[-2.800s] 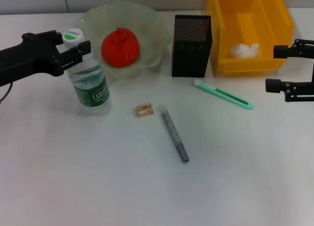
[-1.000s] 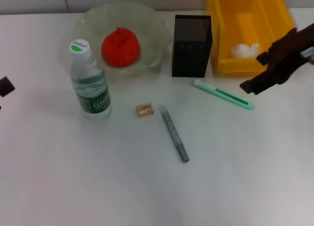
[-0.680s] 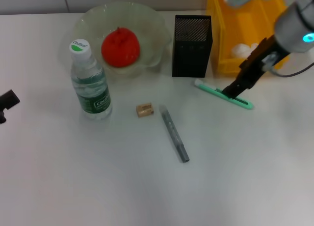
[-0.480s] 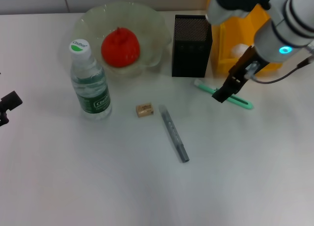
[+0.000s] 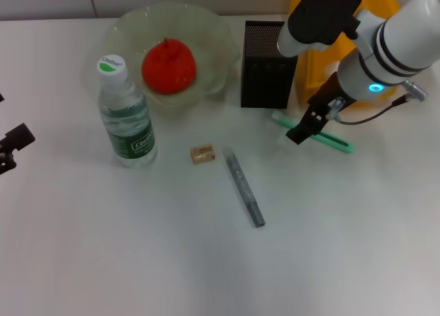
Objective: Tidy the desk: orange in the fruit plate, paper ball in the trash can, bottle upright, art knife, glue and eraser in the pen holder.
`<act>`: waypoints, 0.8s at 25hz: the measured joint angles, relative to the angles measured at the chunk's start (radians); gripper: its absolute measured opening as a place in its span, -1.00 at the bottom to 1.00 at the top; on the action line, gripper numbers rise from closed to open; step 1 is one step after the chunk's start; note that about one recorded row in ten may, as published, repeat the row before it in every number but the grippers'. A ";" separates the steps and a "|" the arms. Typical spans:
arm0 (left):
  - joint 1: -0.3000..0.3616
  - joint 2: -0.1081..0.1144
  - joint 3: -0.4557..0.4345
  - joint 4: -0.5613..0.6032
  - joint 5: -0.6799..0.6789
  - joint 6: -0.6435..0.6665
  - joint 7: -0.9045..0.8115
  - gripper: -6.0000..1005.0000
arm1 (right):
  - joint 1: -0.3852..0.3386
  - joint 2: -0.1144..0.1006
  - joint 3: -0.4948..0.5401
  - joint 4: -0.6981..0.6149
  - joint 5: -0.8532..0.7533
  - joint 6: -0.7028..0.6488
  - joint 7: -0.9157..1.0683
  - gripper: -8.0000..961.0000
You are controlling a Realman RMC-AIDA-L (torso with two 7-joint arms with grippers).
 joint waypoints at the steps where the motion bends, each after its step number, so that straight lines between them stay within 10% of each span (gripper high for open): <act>1: 0.000 0.000 0.000 0.000 0.000 0.000 0.000 0.59 | 0.000 0.000 0.000 0.000 0.000 0.000 0.000 0.37; 20: -0.016 -0.011 -0.009 -0.001 0.026 -0.009 -0.001 0.59 | 0.059 -0.005 0.050 0.196 0.098 0.065 -0.087 0.34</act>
